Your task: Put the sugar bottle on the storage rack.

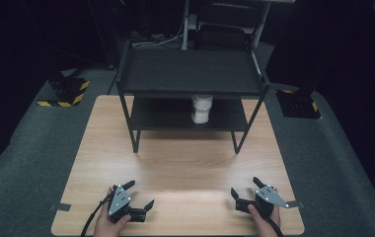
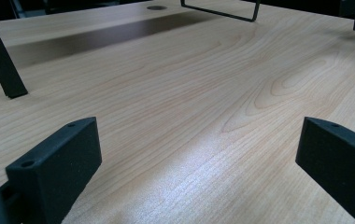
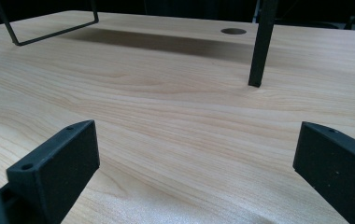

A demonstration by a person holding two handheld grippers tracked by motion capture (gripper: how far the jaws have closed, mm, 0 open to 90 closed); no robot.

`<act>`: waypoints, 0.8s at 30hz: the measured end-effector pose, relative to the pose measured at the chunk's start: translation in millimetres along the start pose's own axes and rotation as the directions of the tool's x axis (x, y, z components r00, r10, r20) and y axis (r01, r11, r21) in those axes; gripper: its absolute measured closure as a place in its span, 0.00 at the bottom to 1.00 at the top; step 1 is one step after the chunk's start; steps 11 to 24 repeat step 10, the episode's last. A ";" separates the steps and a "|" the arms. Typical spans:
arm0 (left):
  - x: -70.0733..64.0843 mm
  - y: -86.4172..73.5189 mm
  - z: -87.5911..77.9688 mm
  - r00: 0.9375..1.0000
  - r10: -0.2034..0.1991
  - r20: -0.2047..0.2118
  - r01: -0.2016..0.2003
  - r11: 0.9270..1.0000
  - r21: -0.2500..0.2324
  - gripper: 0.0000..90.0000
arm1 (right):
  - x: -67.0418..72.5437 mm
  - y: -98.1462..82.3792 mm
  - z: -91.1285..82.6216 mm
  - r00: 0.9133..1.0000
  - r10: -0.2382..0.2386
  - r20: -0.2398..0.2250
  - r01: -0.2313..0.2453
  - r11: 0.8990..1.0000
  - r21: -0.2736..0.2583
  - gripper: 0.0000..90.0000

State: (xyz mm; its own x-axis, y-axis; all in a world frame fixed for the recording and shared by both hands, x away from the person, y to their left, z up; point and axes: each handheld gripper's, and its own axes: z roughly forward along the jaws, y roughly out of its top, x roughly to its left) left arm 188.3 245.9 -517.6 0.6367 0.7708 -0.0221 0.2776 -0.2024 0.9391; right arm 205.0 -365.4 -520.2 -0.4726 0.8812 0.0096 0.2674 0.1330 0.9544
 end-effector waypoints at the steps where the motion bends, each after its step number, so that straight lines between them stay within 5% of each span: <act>1: 1.4 1.3 0.5 1.000 0.001 0.006 -0.001 1.000 0.007 0.01 | 0.7 -0.5 -0.4 1.000 0.000 0.002 0.000 1.000 -0.002 0.00; 9: 5.6 12.9 8.1 0.999 -0.016 0.028 0.014 0.998 0.068 0.01 | 2.6 -4.4 -2.7 1.000 -0.016 0.012 0.016 1.000 -0.022 0.00; 24: 5.8 12.9 8.1 0.999 -0.016 0.029 0.014 0.998 0.068 0.01 | 3.1 -5.0 -3.1 1.000 -0.021 0.012 0.021 0.999 -0.024 0.00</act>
